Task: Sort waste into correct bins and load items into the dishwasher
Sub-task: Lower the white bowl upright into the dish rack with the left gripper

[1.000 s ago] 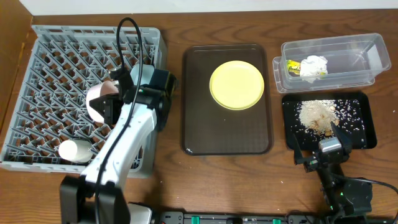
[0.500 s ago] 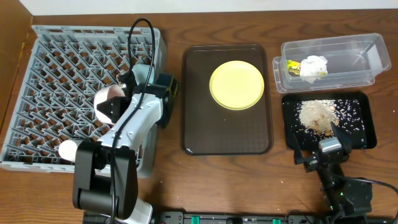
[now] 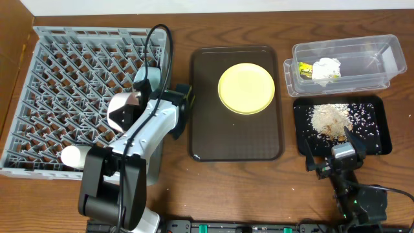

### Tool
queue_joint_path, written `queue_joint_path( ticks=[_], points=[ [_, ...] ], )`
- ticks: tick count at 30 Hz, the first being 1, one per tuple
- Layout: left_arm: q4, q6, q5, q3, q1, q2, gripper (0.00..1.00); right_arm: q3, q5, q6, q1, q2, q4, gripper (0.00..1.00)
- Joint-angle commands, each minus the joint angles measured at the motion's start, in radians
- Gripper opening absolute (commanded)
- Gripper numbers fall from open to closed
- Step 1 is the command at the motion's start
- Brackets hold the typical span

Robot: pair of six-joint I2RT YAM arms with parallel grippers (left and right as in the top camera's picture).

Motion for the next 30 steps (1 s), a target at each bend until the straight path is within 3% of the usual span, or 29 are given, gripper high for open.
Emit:
queue_joint_path(
  ticks=[1,2,5,12,18,22,23,24,27,28,29,30],
  points=[
    [-0.053,-0.138,0.134,0.001,-0.002,-0.001,0.44,-0.002,-0.005,-0.006,-0.004,-0.005,-0.003,0.99],
    [-0.066,-0.150,0.219,0.008,-0.002,-0.013,0.56,-0.002,-0.005,-0.006,-0.005,-0.005,-0.003,0.99],
    [-0.108,-0.147,0.381,0.041,-0.002,-0.049,0.66,-0.002,-0.005,-0.006,-0.005,-0.005,-0.003,0.99],
    [-0.106,-0.086,0.770,0.092,-0.002,-0.180,0.71,-0.002,-0.005,-0.006,-0.004,-0.005,-0.003,0.99],
    [0.019,0.050,1.185,0.092,-0.002,-0.318,0.75,-0.002,-0.005,-0.006,-0.005,-0.005,-0.003,0.99],
    [0.110,0.101,1.254,0.092,-0.002,-0.370,0.75,-0.002,-0.005,-0.006,-0.004,-0.005,-0.003,0.99],
    [0.124,0.117,1.253,0.092,-0.002,-0.371,0.74,-0.002,-0.005,-0.007,-0.004,-0.005,-0.003,0.99],
    [0.135,0.141,1.239,0.092,-0.002,-0.371,0.66,-0.002,-0.005,-0.006,-0.004,-0.005,-0.003,0.99],
    [0.146,0.143,1.052,0.092,-0.002,-0.368,0.47,-0.002,-0.005,-0.006,-0.004,-0.005,-0.003,0.99],
    [0.158,0.143,0.936,0.092,-0.001,-0.368,0.27,-0.002,-0.005,-0.006,-0.005,-0.005,-0.003,0.99],
    [0.168,0.142,0.859,0.092,-0.001,-0.368,0.14,-0.002,-0.005,-0.006,-0.004,-0.005,-0.003,0.99],
    [0.182,0.142,0.786,0.092,-0.001,-0.368,0.09,-0.002,-0.005,-0.006,-0.004,-0.005,-0.003,0.99]
  ],
)
